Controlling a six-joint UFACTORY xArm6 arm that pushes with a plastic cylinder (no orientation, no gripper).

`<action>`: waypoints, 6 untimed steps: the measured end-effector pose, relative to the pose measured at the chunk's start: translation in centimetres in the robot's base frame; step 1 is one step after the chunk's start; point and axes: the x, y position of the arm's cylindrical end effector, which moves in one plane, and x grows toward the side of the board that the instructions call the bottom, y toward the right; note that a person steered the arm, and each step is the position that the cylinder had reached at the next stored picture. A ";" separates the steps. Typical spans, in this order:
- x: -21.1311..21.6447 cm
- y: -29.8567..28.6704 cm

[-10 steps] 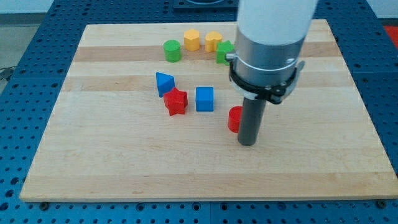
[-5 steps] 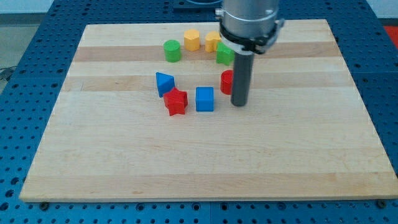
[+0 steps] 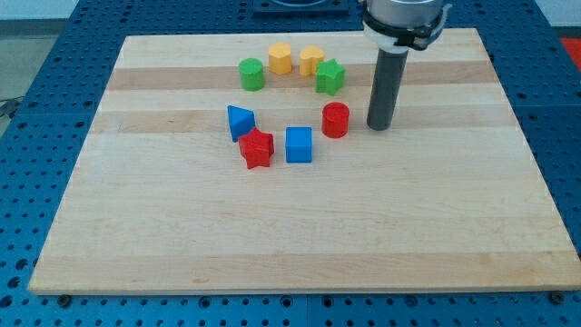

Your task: Move the red circle to the top right side of the blue cube

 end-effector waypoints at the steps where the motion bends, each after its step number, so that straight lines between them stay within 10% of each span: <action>1: 0.8 -0.6; 6: 0.5 -3.4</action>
